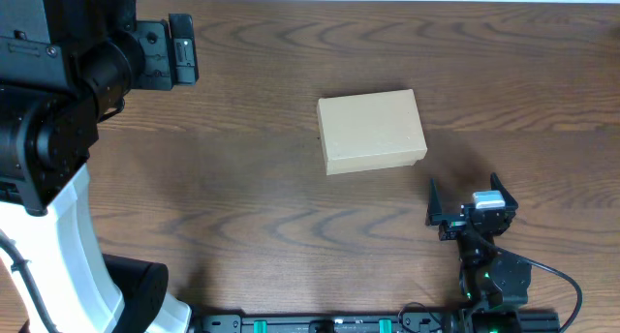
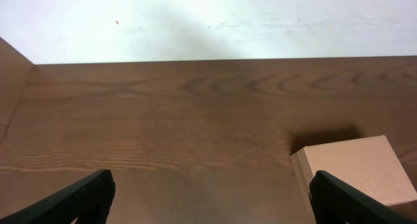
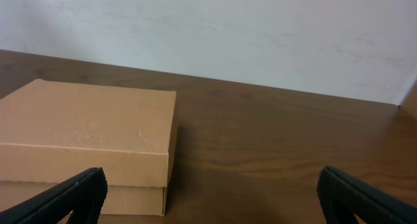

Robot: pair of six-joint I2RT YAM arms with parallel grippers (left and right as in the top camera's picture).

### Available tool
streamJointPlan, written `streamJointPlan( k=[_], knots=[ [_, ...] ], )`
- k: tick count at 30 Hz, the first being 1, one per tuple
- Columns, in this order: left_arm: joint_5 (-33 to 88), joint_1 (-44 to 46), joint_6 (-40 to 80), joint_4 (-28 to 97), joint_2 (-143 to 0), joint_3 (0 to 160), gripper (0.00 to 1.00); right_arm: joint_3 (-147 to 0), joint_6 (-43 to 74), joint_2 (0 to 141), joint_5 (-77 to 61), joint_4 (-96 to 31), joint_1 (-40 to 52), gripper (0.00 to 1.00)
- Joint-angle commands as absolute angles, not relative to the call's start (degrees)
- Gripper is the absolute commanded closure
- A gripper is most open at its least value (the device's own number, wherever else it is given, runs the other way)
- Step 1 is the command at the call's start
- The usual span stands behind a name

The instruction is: Pack container

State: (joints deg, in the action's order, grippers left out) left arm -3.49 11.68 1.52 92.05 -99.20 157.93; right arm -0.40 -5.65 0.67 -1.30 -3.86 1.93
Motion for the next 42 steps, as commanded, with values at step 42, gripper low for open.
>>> streamJointPlan(
  k=[42],
  knots=[
    [13.3, -16.8, -3.5, 7.2, -30.2, 47.0, 0.05, -0.3, -6.5, 0.4, -0.7, -4.3, 1.5, 0.01]
  ],
)
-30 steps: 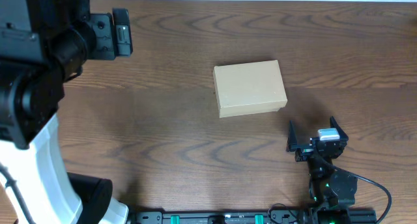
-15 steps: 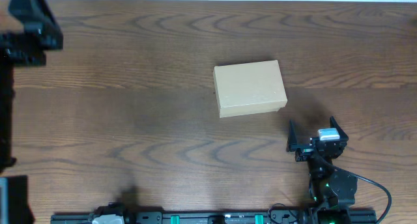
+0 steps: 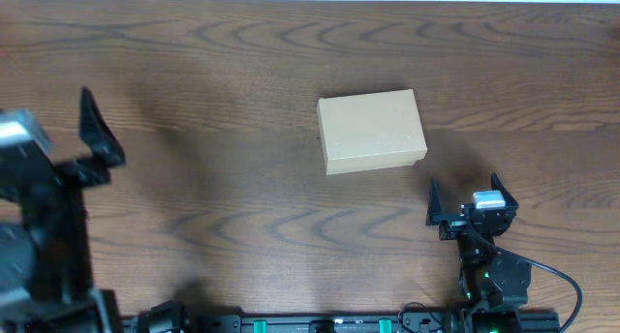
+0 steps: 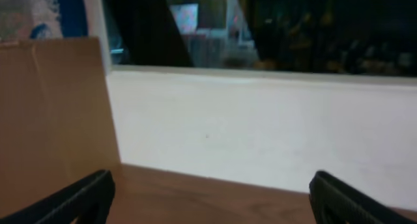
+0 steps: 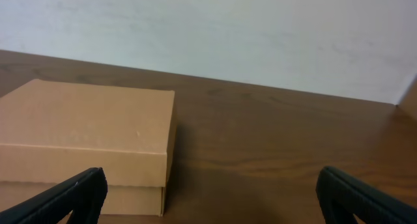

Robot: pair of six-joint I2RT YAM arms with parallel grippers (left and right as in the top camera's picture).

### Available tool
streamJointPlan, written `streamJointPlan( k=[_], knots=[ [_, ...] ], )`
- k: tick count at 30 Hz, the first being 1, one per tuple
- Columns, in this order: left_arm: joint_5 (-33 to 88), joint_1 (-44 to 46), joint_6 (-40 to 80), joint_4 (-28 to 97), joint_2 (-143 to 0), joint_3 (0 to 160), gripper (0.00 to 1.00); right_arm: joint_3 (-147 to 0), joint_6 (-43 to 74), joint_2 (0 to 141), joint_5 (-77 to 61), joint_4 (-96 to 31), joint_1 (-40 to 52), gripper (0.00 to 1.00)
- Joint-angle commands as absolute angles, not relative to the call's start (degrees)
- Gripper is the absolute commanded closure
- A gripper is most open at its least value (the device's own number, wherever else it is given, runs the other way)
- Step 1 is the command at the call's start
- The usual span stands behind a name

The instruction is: Pack container

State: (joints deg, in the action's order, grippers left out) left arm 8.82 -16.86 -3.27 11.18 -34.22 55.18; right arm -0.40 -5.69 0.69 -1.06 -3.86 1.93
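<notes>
A closed tan cardboard box [image 3: 372, 132] lies flat on the wooden table [image 3: 223, 72], a little right of centre. My right gripper [image 3: 465, 190] stands open just in front of the box's right end, with nothing between its fingers. In its wrist view the box [image 5: 88, 129] fills the left side, ahead of the left fingertip [image 5: 71, 198]. My left gripper [image 4: 210, 208] is open and empty at the table's left side, far from the box. One of its fingers [image 3: 95, 132] shows from above. Its camera faces the back wall, and the box is out of that view.
A white wall [image 5: 215, 35] runs along the table's back edge. In the left wrist view a brown cardboard panel [image 4: 52, 107] stands at the left, and a dark window [image 4: 293, 28] sits above the wall. The left arm's body [image 3: 34, 246] covers the front left corner.
My left arm has moved from the back left corner to the left front, and its camera now faces the wall, with the box out of its view. The right arm and the box have not moved.
</notes>
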Motion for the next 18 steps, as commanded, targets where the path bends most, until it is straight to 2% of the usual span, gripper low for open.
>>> streamJointPlan(
  k=[1, 11, 18],
  knots=[
    [14.1, -16.3, -3.0, 5.7, -29.2, 44.8, 0.05, -0.3, -6.5, 0.4, -0.7, -4.3, 1.5, 0.01],
    [13.1, -3.6, 0.4, -0.8, -26.8, 31.1, 0.05, -0.3, -6.5, 0.4, -0.7, -4.2, 1.5, 0.01],
    [11.4, -0.5, 0.4, -4.3, -20.1, 21.2, 0.05, -0.3, -6.5, 0.4, -0.7, -4.2, 1.5, 0.01]
  ],
)
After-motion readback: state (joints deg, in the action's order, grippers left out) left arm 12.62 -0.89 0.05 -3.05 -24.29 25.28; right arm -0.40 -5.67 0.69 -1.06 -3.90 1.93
